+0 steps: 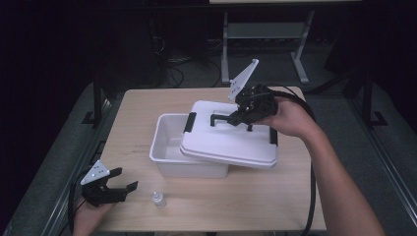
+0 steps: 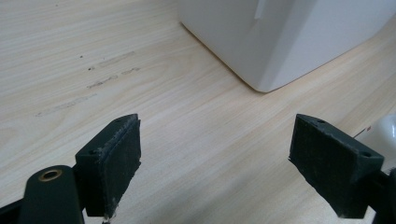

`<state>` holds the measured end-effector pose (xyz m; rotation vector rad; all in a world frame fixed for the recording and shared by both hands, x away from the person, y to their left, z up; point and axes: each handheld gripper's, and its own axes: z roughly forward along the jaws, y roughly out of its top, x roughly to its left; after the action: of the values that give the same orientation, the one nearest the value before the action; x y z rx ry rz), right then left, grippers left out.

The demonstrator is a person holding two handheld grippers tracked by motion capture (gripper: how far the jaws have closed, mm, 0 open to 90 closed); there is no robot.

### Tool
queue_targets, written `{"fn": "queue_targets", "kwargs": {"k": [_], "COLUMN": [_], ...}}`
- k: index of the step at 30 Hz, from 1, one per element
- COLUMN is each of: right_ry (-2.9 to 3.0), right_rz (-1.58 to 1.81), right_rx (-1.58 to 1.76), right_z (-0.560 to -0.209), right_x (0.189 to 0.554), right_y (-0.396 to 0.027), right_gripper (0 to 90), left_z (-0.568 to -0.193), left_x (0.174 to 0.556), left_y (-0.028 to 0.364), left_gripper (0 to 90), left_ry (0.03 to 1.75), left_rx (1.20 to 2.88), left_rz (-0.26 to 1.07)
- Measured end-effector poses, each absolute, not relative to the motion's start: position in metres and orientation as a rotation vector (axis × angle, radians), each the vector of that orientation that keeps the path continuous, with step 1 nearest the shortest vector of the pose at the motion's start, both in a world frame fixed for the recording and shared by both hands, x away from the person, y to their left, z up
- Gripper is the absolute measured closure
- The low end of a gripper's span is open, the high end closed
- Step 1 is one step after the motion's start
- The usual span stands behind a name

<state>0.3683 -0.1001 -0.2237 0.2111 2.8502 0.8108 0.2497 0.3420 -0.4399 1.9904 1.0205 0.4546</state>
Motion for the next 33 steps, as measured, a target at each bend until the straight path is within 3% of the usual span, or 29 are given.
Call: {"fn": "queue_targets", "kwargs": {"k": [33], "right_ry": [2.803], "right_rz": [0.807], "right_rx": [0.379], "right_z": [-0.226], "right_x": [0.348], "right_y": [-0.180], "right_gripper": [83.8], "left_z": [-0.444], "left_x": [0.251], "left_y": [0.340], "left_gripper": [16.6], "left_ry": [1.019], "left_rx": [2.037], "left_rz": [0.452]}}
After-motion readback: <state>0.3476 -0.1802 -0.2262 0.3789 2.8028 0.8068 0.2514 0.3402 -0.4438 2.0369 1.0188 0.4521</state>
